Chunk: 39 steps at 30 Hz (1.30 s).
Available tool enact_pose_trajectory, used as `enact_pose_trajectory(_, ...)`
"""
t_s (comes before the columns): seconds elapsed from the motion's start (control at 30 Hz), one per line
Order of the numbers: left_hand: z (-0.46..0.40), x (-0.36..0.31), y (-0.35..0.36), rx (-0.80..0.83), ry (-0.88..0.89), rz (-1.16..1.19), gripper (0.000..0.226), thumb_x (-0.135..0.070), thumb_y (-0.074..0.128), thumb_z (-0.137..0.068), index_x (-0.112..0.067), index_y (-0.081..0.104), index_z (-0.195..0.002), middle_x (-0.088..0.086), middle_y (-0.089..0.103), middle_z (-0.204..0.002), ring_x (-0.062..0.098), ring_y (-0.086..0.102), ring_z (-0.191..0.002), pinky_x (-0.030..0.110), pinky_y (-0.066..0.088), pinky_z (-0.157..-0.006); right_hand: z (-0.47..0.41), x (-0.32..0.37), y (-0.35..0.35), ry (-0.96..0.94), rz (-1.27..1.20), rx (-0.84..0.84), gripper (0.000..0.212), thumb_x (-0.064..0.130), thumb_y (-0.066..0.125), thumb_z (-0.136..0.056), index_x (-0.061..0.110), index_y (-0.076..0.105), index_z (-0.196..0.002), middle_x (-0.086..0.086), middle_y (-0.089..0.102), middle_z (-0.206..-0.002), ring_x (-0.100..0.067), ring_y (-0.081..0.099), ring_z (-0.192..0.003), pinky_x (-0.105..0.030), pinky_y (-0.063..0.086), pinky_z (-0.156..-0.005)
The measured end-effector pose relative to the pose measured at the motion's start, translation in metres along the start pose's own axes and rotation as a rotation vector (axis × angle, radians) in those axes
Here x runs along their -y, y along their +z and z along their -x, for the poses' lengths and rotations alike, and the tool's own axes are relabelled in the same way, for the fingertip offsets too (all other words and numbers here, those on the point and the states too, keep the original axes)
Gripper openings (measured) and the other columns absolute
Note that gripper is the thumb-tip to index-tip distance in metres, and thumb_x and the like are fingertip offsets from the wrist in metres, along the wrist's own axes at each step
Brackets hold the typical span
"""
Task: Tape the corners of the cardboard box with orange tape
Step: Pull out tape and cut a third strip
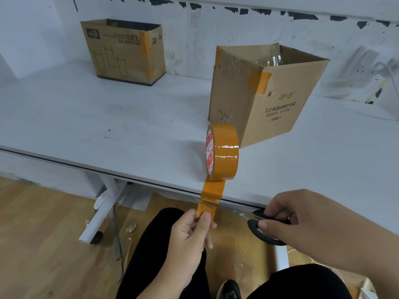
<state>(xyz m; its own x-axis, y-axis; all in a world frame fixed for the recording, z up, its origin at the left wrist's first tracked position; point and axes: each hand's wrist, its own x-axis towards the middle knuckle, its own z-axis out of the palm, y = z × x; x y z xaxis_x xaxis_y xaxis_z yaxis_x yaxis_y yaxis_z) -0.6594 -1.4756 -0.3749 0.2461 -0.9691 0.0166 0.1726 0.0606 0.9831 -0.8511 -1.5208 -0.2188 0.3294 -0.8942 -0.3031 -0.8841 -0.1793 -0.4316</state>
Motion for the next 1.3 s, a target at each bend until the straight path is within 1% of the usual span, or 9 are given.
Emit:
enact_pose_trajectory(0.17, 0.000, -0.002, -0.002, -0.005, -0.005, -0.005, 0.026, -0.047, 0.057, -0.081, -0.022, 0.066, -0.080, 0.001, 0.068, -0.074, 0.007, 0.051, -0.045, 0.018, 0.038, -0.045, -0.003, 0.004, 0.004, -0.020, 0.052, -0.007, 0.024, 0.062, 0.057, -0.078, 0.039, 0.060, -0.085, 0.022, 0.066, -0.081, 0.006, 0.055, -0.065, -0.015, 0.037, -0.059)
enact_pose_trajectory(0.37, 0.000, -0.005, -0.006, -0.003, -0.007, -0.026, 0.030, -0.045, 0.057, -0.082, -0.017, 0.064, -0.075, 0.002, 0.064, -0.062, 0.007, 0.049, -0.043, 0.018, 0.038, -0.046, -0.004, 0.006, 0.011, -0.045, 0.051, -0.026, 0.027, 0.063, 0.054, -0.080, 0.039, 0.059, -0.092, 0.022, 0.066, -0.087, 0.003, 0.056, -0.077, -0.017, 0.041, -0.066)
enact_pose_trajectory(0.53, 0.001, -0.006, -0.006, -0.001, -0.019, -0.027, 0.027, -0.045, 0.058, -0.080, -0.019, 0.065, -0.074, 0.004, 0.066, -0.068, 0.008, 0.050, -0.043, 0.018, 0.038, -0.044, -0.006, 0.009, 0.013, -0.061, 0.053, -0.033, 0.031, 0.064, 0.053, -0.080, 0.039, 0.058, -0.096, 0.022, 0.064, -0.088, 0.003, 0.057, -0.082, -0.018, 0.046, -0.072)
enact_pose_trajectory(0.63, 0.003, -0.004, -0.008, 0.001, -0.034, -0.053, 0.025, -0.045, 0.059, -0.079, -0.022, 0.068, -0.076, 0.003, 0.067, -0.071, 0.010, 0.051, -0.045, 0.020, 0.038, -0.044, -0.007, 0.011, 0.016, -0.088, 0.069, -0.047, 0.033, 0.067, 0.052, -0.079, 0.040, 0.057, -0.097, 0.023, 0.062, -0.088, 0.005, 0.056, -0.083, -0.016, 0.043, -0.070)
enact_pose_trajectory(0.77, 0.017, 0.005, -0.018, 0.011, -0.157, -0.121, 0.031, -0.049, 0.061, -0.074, -0.020, 0.069, -0.071, 0.005, 0.061, -0.055, 0.013, 0.050, -0.043, 0.021, 0.037, -0.044, -0.004, 0.009, 0.018, -0.114, 0.077, -0.040, 0.036, 0.069, 0.054, -0.074, 0.042, 0.057, -0.098, 0.025, 0.060, -0.090, 0.007, 0.055, -0.085, -0.015, 0.045, -0.075)
enact_pose_trajectory(0.9, 0.025, 0.005, -0.035, -0.004, -0.252, -0.085, 0.024, -0.037, 0.063, -0.070, -0.015, 0.072, -0.070, 0.010, 0.068, -0.066, 0.017, 0.054, -0.043, 0.022, 0.039, -0.041, 0.012, -0.011, 0.004, -0.122, 0.019, 0.004, 0.032, 0.070, 0.056, -0.066, 0.056, 0.054, -0.095, 0.039, 0.059, -0.090, 0.016, 0.054, -0.077, -0.014, 0.041, -0.064)
enact_pose_trajectory(1.07, 0.027, -0.017, -0.036, 0.110, -0.221, -0.083, 0.023, -0.029, 0.062, -0.071, -0.009, 0.074, -0.071, 0.014, 0.068, -0.065, 0.016, 0.054, -0.040, 0.019, 0.041, -0.041, 0.032, -0.041, -0.029, -0.140, -0.044, -0.185, 0.035, 0.065, 0.067, -0.065, 0.071, 0.052, -0.096, 0.035, 0.061, -0.084, 0.010, 0.057, -0.082, -0.011, 0.044, -0.063)
enact_pose_trajectory(1.2, 0.022, -0.044, -0.026, 0.159, -0.116, -0.150, 0.023, -0.027, 0.058, -0.074, -0.012, 0.073, -0.067, 0.015, 0.066, -0.061, 0.018, 0.053, -0.043, 0.018, 0.040, -0.042, 0.027, -0.059, -0.038, -0.165, 0.018, -0.347, 0.031, 0.075, 0.056, -0.066, 0.067, 0.055, -0.096, 0.037, 0.062, -0.088, 0.009, 0.054, -0.090, -0.015, 0.042, -0.064)
enact_pose_trajectory(1.3, 0.017, -0.065, -0.016, 0.185, -0.065, -0.155, 0.023, -0.026, 0.056, -0.076, -0.012, 0.073, -0.067, 0.015, 0.065, -0.058, 0.017, 0.054, -0.043, 0.018, 0.040, -0.043, 0.012, -0.070, -0.035, -0.151, 0.068, -0.384, 0.014, 0.050, 0.063, -0.078, 0.057, 0.059, -0.090, 0.044, 0.052, -0.101, 0.011, 0.048, -0.097, -0.015, 0.038, -0.066)
